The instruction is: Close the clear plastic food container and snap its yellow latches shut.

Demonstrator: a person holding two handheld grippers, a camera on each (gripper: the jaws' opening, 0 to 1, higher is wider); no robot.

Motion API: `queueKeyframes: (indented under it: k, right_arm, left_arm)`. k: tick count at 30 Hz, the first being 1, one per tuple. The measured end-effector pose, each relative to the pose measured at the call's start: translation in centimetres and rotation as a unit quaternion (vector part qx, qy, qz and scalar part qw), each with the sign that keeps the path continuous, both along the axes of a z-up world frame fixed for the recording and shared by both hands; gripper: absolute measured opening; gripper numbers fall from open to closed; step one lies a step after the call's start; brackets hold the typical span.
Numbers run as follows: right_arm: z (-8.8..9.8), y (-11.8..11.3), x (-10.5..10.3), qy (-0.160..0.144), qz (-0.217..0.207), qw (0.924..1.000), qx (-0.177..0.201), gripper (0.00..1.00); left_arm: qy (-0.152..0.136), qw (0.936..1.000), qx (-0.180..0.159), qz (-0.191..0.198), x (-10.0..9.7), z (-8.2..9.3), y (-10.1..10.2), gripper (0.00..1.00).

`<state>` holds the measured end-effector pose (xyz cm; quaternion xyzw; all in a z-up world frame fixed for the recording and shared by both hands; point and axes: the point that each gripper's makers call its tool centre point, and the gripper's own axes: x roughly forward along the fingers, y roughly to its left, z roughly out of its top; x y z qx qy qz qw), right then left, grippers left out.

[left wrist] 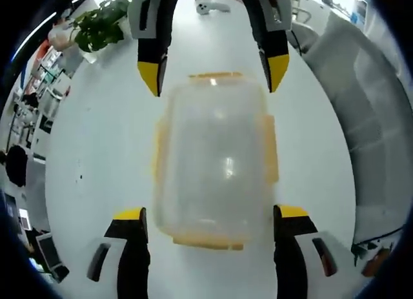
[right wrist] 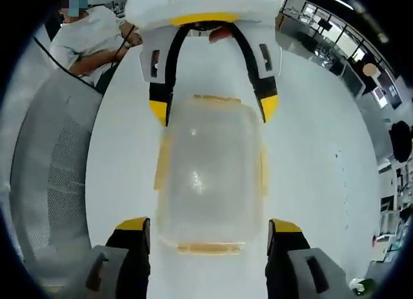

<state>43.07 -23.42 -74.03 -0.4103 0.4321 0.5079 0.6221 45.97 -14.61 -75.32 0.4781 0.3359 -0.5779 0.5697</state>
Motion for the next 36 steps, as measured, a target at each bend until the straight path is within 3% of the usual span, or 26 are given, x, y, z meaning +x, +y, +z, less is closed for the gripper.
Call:
queueKeyframes:
  k: [7,20,36]
  right_arm:
    - [-0.8,0.0,0.0,-0.003,-0.005,1.0000,-0.005,0.70]
    - [-1.1,-0.3,-0.1,-0.004,0.002,0.9999,-0.011,0.69]
    - [-1.1,-0.4,0.9,-0.001,0.032,0.9993,-0.019,0.69]
  left_arm:
    - [-0.001,0.9999,0.011,-0.007,-0.3,-1.2,-0.2,0.78]
    - [-0.004,0.9999,0.015,0.000,-0.3,-1.2,-0.1,0.78]
    - [0.009,0.9989,0.004,0.045,-0.4,-1.1,0.3,0.78]
